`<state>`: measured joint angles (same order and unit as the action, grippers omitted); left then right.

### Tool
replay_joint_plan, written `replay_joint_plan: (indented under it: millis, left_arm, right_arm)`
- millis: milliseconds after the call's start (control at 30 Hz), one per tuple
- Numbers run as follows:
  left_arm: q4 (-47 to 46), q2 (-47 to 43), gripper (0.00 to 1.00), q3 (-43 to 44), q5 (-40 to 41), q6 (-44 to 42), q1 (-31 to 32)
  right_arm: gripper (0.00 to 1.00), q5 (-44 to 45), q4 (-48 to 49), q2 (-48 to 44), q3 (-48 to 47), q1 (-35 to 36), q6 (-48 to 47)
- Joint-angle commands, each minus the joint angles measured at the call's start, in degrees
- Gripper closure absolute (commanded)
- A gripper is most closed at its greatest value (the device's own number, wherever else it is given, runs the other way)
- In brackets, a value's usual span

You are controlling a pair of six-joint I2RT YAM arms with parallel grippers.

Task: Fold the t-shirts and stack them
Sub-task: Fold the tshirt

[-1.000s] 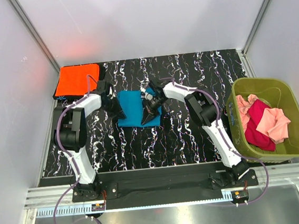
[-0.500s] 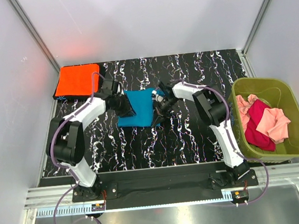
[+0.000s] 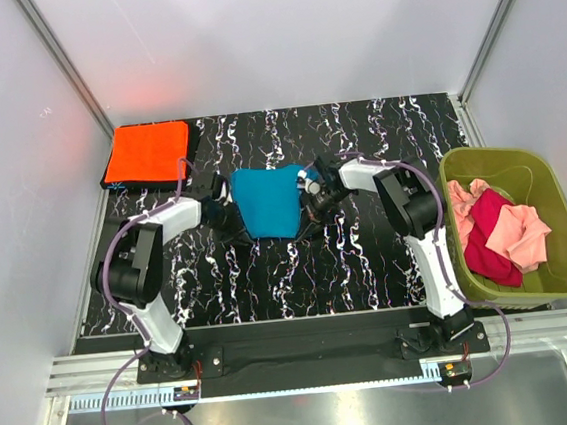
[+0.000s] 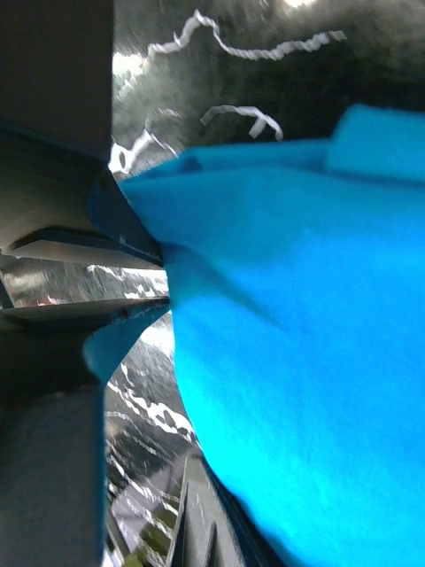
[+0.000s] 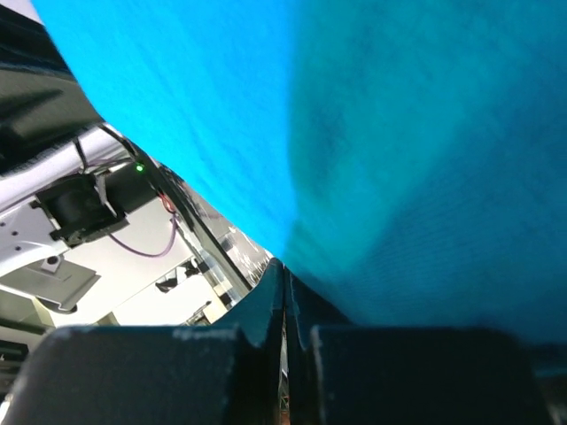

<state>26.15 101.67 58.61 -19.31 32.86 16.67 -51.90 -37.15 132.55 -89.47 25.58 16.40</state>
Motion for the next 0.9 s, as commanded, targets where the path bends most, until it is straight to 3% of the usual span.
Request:
replay_joint_plan:
  millis: [0, 267, 533, 567, 667, 867]
  left_arm:
    - [2.4, -5.9, 0.69, -2.2, 3.1, -4.4, -0.5]
    - [0.8, -14.0, 0.34, 5.3, 3.4, -9.5, -3.1]
    - [-6.0, 0.4, 0.28, 19.4, -4.9, -16.5, -7.3]
    - [-5.8, 4.8, 0.19, 23.5, -5.5, -17.2, -7.3]
    - [-4.3, 12.7, 0.15, 30.2, -4.9, -19.3, -7.3]
    - [-10.9, 17.4, 0.14, 31.8, -3.5, -21.9, -7.3]
  right_arm:
    - [0.99, 4.6, -5.1, -2.5, 4.8, -0.6, 1.3]
    - [0.99, 10.8, -10.6, -9.0, 7.2, -0.5, -2.7]
    - [0.96, 15.2, -19.2, -13.4, -1.8, -0.5, -3.9]
    - [0.96, 15.0, -20.2, -13.5, -4.3, -0.4, -3.7]
    - [0.95, 14.3, -22.4, -14.2, -8.1, -0.4, -3.8]
    - [0.95, 15.5, -24.9, -15.3, -8.8, -0.5, -5.7]
